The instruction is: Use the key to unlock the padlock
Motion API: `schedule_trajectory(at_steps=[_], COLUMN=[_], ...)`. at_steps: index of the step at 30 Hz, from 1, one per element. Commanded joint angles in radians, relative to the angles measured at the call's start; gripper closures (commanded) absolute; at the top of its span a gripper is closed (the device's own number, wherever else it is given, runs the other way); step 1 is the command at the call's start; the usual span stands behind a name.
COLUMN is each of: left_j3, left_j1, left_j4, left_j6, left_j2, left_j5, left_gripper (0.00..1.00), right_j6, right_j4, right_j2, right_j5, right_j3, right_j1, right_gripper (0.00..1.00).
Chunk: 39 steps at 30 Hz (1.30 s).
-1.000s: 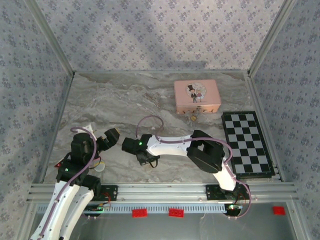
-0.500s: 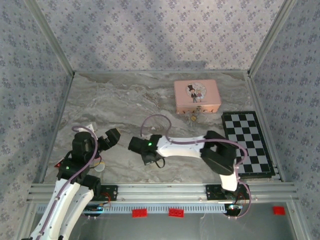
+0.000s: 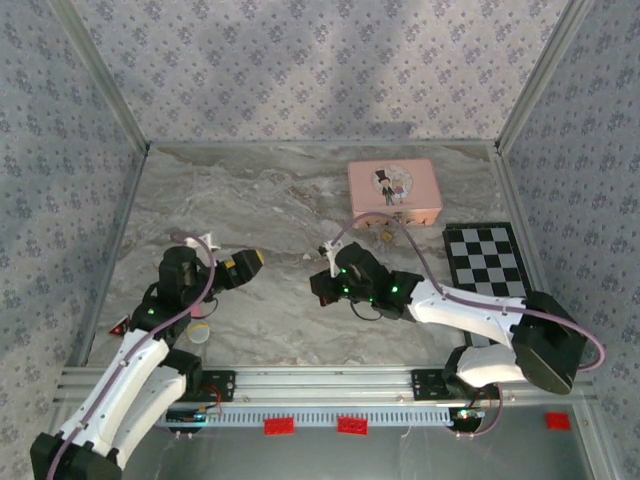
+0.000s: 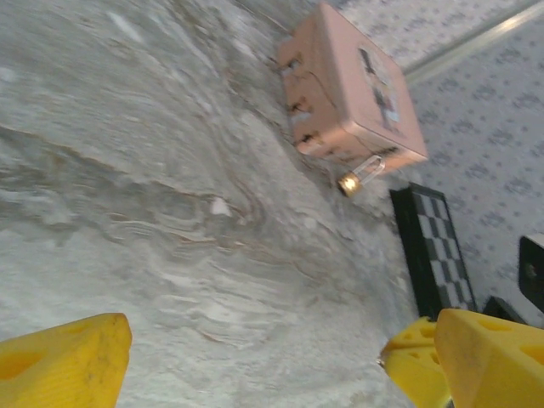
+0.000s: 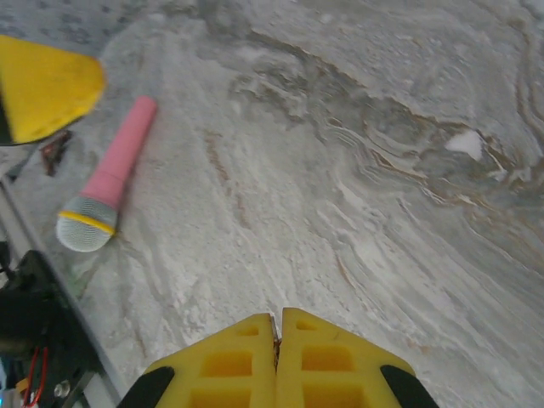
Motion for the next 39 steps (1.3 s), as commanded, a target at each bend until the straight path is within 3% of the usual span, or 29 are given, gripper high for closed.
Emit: schedule_trajectory(at_steps=[1, 6, 14, 20, 28, 39], left_j3=[0.039, 0.079, 0.13, 0.146, 0.164, 0.164], left_j1=[-0.049, -0.134, -0.252, -0.285, -0.311, -0.313], left_j4=[0.122, 0.157, 0.186, 0.191, 0.176, 0.133], left_j6=[0.021, 0.069, 0.139, 0.165, 0.207, 0.238], left_j2=[0.037, 0.097, 0.176, 0.201, 0.223, 0.2], left_j5=[0.083, 0.097, 0.123, 0.141, 0.155, 0.105], left_gripper=[0.11, 0.17, 0.25, 0.32, 0.4, 0.38], right_j6=[-0.056, -0.093, -0.224, -0.322, -0.453, -0.503], right_j4=[0.248, 0.407, 0.417, 0.429, 0.431, 0.379], right_j2=[-0.052, -0.089, -0.091, -0.072, -0.07, -0.066], right_j5=[-0.134, -0.278, -0.406, -0.512, -0.524, -0.478], right_j3=[-0.072, -0.154, -0.16, -0.159, -0.167, -0.168], right_j1=[-0.04, -0.1, -0.115, -0.137, -0.139, -0.144], right_gripper=[1.0, 1.0, 1.0, 1.0, 1.0, 1.0])
